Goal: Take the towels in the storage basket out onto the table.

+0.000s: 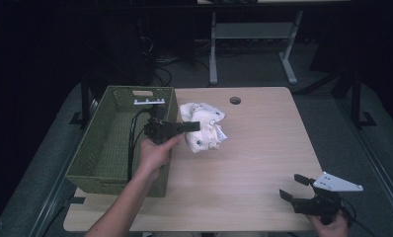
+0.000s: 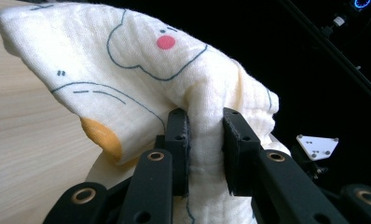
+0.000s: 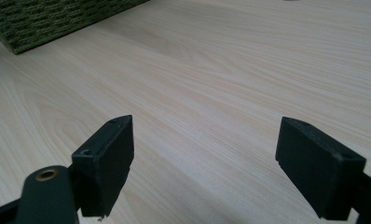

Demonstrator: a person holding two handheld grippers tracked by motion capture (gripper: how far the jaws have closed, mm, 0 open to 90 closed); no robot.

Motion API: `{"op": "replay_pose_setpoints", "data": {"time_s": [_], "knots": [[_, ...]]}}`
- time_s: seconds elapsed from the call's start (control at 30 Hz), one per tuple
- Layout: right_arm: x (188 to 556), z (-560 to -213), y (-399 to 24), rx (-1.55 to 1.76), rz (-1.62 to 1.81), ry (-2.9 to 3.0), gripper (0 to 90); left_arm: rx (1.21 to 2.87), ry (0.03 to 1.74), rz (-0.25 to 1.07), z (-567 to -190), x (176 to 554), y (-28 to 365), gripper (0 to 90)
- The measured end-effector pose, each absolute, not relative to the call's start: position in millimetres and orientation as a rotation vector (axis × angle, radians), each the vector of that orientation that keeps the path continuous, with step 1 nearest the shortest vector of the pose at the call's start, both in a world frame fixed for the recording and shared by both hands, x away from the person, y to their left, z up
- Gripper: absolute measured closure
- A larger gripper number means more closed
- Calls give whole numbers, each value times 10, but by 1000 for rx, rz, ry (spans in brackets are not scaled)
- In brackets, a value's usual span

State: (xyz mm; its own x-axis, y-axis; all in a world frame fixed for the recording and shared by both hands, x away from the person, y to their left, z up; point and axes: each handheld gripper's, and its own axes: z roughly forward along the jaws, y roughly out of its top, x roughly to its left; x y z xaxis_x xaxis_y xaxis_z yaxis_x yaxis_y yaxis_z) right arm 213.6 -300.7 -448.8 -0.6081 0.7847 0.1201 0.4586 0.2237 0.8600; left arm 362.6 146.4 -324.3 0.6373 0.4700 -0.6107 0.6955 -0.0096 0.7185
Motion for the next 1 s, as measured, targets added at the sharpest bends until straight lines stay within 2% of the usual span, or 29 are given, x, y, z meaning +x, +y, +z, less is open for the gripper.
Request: {"op": "replay_pose_setpoints", "data": {"time_s": [0.63,1.0], "knots": [[2150,-4485,-3019,1144,1351,2157,186,1706,947,-270,-3415,3648,1052,739],[2171,-4497,-3013,1141,1356,2165,185,1767,941,-249,-3493,3638,809,737]]}}
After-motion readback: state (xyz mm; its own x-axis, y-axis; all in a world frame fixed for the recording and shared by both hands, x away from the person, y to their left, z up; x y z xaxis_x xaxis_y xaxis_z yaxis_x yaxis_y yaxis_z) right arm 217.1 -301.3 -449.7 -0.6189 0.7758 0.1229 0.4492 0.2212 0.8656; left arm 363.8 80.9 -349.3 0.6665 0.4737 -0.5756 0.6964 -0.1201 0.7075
